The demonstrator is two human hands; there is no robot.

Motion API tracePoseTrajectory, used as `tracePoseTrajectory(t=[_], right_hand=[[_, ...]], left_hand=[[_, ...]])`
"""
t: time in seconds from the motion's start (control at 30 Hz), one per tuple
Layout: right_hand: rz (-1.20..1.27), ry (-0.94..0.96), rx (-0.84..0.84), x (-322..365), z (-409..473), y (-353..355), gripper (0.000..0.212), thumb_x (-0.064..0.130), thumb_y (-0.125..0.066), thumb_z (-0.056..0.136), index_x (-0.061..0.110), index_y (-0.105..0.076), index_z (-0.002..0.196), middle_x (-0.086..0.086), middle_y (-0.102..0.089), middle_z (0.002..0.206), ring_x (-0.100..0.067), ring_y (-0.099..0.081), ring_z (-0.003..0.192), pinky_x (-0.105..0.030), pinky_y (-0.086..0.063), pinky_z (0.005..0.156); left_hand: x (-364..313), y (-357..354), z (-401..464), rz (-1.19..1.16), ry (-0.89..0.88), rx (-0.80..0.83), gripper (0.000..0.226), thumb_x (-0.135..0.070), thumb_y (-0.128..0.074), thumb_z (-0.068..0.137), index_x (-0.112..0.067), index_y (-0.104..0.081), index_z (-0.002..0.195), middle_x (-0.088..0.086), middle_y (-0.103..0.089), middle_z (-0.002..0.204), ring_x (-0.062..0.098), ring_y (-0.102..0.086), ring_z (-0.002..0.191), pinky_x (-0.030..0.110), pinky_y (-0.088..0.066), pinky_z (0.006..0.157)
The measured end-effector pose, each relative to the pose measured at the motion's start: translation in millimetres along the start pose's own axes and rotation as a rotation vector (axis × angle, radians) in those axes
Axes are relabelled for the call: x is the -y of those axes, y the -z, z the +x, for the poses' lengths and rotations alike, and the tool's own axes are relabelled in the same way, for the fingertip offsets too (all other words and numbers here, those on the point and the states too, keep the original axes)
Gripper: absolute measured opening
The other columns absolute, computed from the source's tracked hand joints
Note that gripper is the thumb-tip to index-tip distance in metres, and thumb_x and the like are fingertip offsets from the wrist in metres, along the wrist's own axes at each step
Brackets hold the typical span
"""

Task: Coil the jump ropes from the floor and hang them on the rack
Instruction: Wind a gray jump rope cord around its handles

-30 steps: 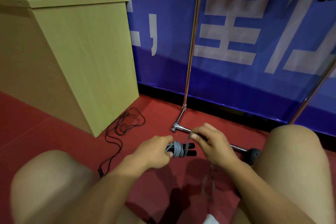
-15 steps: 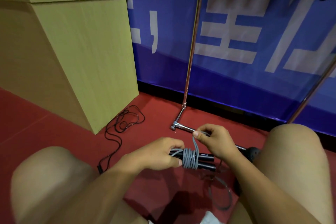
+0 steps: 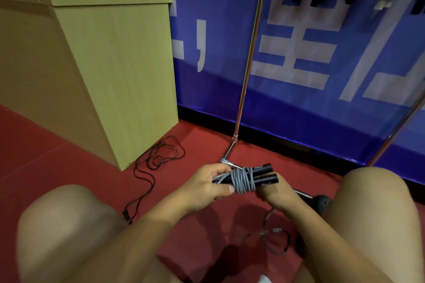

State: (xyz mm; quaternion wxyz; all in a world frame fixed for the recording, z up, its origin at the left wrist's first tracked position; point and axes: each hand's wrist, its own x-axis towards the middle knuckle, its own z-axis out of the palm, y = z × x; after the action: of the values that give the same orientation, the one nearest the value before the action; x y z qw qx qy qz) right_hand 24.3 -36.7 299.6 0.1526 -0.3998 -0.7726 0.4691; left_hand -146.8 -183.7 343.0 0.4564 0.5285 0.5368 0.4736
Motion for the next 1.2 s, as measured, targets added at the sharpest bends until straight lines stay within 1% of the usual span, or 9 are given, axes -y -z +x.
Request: tracePoseTrajectory(t=[0.1, 0.23, 0.33, 0.5, 0.6, 0.83, 0.93, 1.0, 1.2], right_hand=[[0.011, 0.019, -0.022, 3.8, -2.1, -8.6, 0.042, 0.031, -0.056, 0.096, 0.018, -0.053, 0.056, 0.005, -0.052, 0.047, -0.007, -0.044, 0.045, -0.024, -0.036, 0.054], [-0.030, 0.113, -0.038, 10.3, -7.1, -9.1, 0.050, 0.043, -0.052, 0.098, 0.011, -0.052, 0.059, 0.007, -0.046, 0.046, -0.005, -0.036, 0.043, -0.020, -0.031, 0.046], [-0.035, 0.127, -0.043, 10.7, -7.2, -8.4, 0.044, 0.040, -0.053, 0.098, 0.005, -0.060, 0.072, 0.007, -0.048, 0.050, -0.004, -0.037, 0.045, -0.021, -0.033, 0.049], [-0.069, 0.127, -0.052, 5.5, -6.5, -7.5, 0.024, 0.037, -0.065, 0.092, 0.018, -0.066, 0.078, 0.014, -0.045, 0.052, -0.002, -0.038, 0.050, -0.020, -0.034, 0.052], [-0.073, 0.112, -0.019, 5.6, -6.0, -8.1, 0.018, 0.033, -0.066, 0.092, 0.019, -0.067, 0.081, 0.011, -0.047, 0.054, -0.006, -0.042, 0.052, -0.026, -0.039, 0.056], [0.020, 0.075, 0.109, 13.2, -12.1, -8.6, 0.013, 0.023, -0.066, 0.093, 0.012, -0.067, 0.086, 0.004, -0.050, 0.057, -0.012, -0.043, 0.053, -0.027, -0.038, 0.056], [0.024, 0.058, 0.131, 16.1, -14.6, -8.8, 0.013, 0.021, -0.064, 0.094, 0.009, -0.065, 0.088, -0.002, -0.059, 0.059, -0.016, -0.058, 0.055, -0.026, -0.044, 0.054], [0.045, 0.046, 0.136, 15.9, -15.1, -9.5, 0.013, 0.020, -0.062, 0.096, 0.009, -0.062, 0.089, -0.004, -0.062, 0.062, -0.016, -0.064, 0.055, -0.025, -0.046, 0.050], [-0.183, 0.253, 0.002, 11.5, -13.2, -7.6, 0.007, 0.020, -0.064, 0.093, 0.022, -0.069, 0.088, 0.011, -0.057, 0.066, 0.001, -0.047, 0.058, -0.017, -0.039, 0.059]], left_hand=[[0.4, 0.0, 3.3, -0.018, 0.009, -0.152, 0.010, -0.012, -0.061, 0.077, -0.016, -0.060, 0.087, -0.016, -0.051, 0.056, 0.000, -0.042, 0.048, 0.015, -0.034, 0.049], [8.7, 7.4, 8.9, 0.131, 0.084, -0.353, 0.008, -0.014, -0.066, 0.083, -0.018, -0.059, 0.082, -0.014, -0.050, 0.057, 0.007, -0.041, 0.053, 0.027, -0.033, 0.056], [13.9, 11.6, 13.0, 0.280, 0.122, -0.449, 0.010, -0.013, -0.067, 0.087, -0.017, -0.059, 0.081, -0.010, -0.052, 0.063, 0.011, -0.044, 0.058, 0.031, -0.034, 0.061], [17.7, 21.8, 17.3, 0.486, 0.198, -0.588, 0.006, -0.019, -0.066, 0.087, -0.017, -0.060, 0.087, -0.005, -0.058, 0.071, 0.015, -0.050, 0.063, 0.030, -0.035, 0.057], [22.9, 23.8, 19.7, 0.541, 0.262, -0.596, 0.009, -0.022, -0.065, 0.086, -0.021, -0.057, 0.084, -0.007, -0.059, 0.072, 0.016, -0.054, 0.066, 0.029, -0.037, 0.057], [41.4, 27.6, 27.8, 0.685, 0.372, -0.580, 0.012, -0.034, -0.062, 0.085, -0.028, -0.057, 0.094, -0.007, -0.068, 0.087, 0.024, -0.065, 0.086, 0.037, -0.054, 0.079], [47.1, 26.6, 28.2, 0.793, 0.401, -0.580, 0.019, -0.037, -0.060, 0.088, -0.030, -0.058, 0.106, -0.002, -0.068, 0.098, 0.029, -0.065, 0.095, 0.036, -0.052, 0.079], [49.7, 26.9, 29.6, 0.826, 0.420, -0.578, 0.017, -0.036, -0.060, 0.089, -0.028, -0.058, 0.104, 0.002, -0.068, 0.099, 0.031, -0.064, 0.096, 0.036, -0.051, 0.076], [51.7, 24.1, 29.0, 0.900, 0.468, -0.426, 0.013, -0.034, -0.059, 0.088, -0.024, -0.052, 0.084, 0.001, -0.061, 0.086, 0.028, -0.059, 0.082, 0.032, -0.045, 0.069]])
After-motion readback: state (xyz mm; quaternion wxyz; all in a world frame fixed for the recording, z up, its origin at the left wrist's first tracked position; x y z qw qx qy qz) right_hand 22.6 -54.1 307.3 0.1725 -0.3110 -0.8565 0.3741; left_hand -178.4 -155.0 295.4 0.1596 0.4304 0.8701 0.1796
